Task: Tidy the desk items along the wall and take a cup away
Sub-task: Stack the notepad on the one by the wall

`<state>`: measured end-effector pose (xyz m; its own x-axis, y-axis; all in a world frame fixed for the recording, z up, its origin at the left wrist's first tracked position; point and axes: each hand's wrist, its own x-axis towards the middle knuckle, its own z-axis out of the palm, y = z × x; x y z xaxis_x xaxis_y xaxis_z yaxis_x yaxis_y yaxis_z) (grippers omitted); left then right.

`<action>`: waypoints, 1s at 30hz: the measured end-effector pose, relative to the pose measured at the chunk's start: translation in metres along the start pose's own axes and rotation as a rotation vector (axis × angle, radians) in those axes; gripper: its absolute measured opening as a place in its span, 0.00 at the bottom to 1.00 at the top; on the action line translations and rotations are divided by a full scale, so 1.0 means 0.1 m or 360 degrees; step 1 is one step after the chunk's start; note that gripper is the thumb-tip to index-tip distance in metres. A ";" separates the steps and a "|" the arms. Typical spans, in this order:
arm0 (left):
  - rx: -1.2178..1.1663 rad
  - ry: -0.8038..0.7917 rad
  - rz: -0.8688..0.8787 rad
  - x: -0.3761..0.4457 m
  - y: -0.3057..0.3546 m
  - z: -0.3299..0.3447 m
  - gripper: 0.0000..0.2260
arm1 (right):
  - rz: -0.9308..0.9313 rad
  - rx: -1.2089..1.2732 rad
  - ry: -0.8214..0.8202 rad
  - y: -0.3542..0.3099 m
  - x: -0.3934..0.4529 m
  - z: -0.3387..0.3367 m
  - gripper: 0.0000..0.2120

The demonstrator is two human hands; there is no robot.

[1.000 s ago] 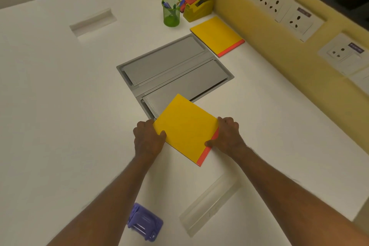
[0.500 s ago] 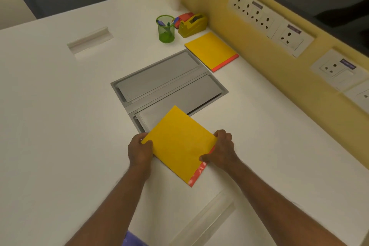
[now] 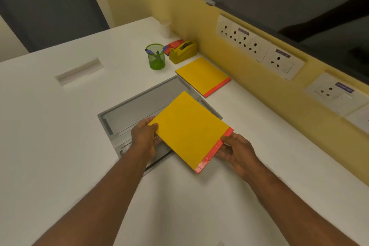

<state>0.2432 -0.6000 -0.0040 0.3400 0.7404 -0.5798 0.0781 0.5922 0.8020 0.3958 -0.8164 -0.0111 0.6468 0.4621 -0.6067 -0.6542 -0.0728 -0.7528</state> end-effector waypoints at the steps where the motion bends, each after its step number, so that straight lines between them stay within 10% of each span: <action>1: 0.0002 -0.0031 0.0012 0.07 0.05 0.08 0.12 | -0.0025 -0.0040 -0.0008 -0.04 0.06 0.01 0.15; 14: -0.0521 -0.0120 -0.0027 0.90 0.31 0.90 0.18 | -0.0272 -0.0072 -0.0023 -0.69 1.05 0.36 0.26; 30: 0.0061 -0.0465 0.0085 1.38 0.19 1.66 0.20 | -0.0361 -0.0028 0.0168 -0.90 1.98 0.46 0.26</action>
<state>0.4466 -0.5394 -0.0446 0.5995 0.6442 -0.4750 0.0862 0.5380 0.8385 0.5649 -0.6777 -0.0523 0.8143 0.3734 -0.4443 -0.4813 0.0064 -0.8766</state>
